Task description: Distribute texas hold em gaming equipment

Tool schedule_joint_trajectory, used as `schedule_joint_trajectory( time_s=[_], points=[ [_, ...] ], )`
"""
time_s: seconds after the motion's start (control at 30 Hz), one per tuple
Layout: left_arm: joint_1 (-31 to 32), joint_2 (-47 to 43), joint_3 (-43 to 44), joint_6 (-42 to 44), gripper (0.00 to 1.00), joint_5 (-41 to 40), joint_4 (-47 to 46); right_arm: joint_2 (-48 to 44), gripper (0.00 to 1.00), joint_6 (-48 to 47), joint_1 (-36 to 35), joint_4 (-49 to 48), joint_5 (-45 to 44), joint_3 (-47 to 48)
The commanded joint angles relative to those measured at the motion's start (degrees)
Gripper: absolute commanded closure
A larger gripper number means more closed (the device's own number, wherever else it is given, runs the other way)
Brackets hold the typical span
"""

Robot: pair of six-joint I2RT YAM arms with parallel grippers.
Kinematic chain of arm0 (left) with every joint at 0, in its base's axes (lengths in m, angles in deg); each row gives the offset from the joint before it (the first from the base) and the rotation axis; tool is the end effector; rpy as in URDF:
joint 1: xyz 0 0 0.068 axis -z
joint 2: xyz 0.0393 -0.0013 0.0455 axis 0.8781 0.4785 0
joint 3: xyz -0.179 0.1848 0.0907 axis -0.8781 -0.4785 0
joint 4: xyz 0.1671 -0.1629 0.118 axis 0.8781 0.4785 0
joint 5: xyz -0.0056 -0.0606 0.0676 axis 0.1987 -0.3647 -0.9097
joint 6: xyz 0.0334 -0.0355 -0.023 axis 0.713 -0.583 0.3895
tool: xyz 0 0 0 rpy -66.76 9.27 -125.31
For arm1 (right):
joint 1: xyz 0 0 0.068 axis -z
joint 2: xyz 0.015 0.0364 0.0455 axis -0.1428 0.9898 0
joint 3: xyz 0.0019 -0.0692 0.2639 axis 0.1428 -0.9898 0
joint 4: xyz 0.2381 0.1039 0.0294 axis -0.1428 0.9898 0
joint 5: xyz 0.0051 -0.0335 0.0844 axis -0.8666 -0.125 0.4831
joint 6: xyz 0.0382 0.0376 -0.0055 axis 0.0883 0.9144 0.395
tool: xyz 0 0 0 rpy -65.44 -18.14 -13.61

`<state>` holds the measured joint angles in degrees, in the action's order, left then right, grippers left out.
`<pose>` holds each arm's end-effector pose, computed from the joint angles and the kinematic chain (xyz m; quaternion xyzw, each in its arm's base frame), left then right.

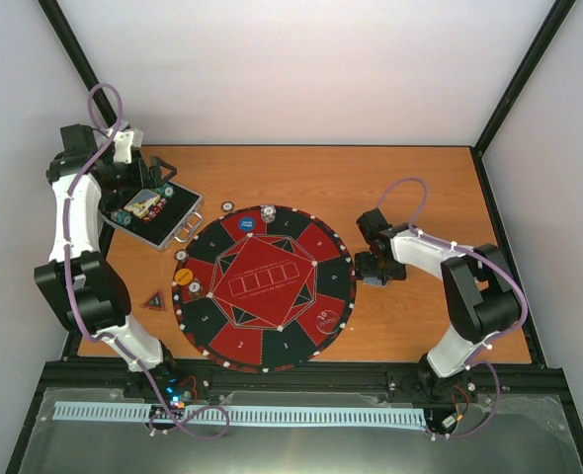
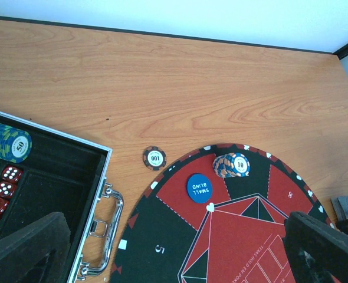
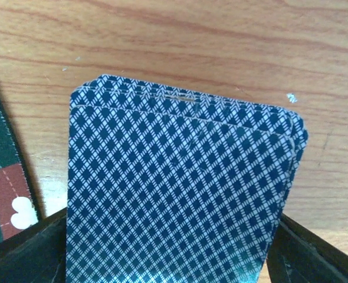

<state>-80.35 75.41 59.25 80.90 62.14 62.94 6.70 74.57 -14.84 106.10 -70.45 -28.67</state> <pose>0.3393 0.0914 0.3456 0.0388 0.8956 -0.2582 0.3603 0.2617 0.1066 0.1477 0.0052 0.9945 -0.0253 0.1019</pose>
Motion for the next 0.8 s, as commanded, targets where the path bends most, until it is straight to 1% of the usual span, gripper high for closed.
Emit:
schedule_joint_trajectory(
  time_s=[0.0,0.17,0.37,0.5,0.67,0.77],
  points=[
    [0.0,-0.2,0.4,1.1,0.00,0.8,0.2,0.0,0.20,0.3,0.5,2.4,-0.1,-2.0],
    [0.1,-0.5,0.5,1.1,0.00,0.8,0.2,-0.5,0.35,0.0,0.5,1.8,0.9,-2.6],
    [0.1,-0.7,0.1,1.1,0.00,-0.2,0.0,-1.7,0.48,-1.9,0.5,3.1,-0.9,-1.5],
    [0.5,-0.9,-0.5,1.1,0.00,-0.6,-0.2,-3.1,0.53,-4.7,0.5,3.7,-1.2,-0.3],
    [1.8,-0.9,-1.0,1.2,0.00,-0.8,-0.4,-2.6,0.58,-8.5,0.5,5.7,-1.1,1.7],
    [2.4,-0.7,-1.4,1.1,0.00,0.0,-0.5,-3.6,0.58,-10.4,0.5,6.2,-0.2,3.0]
  ],
)
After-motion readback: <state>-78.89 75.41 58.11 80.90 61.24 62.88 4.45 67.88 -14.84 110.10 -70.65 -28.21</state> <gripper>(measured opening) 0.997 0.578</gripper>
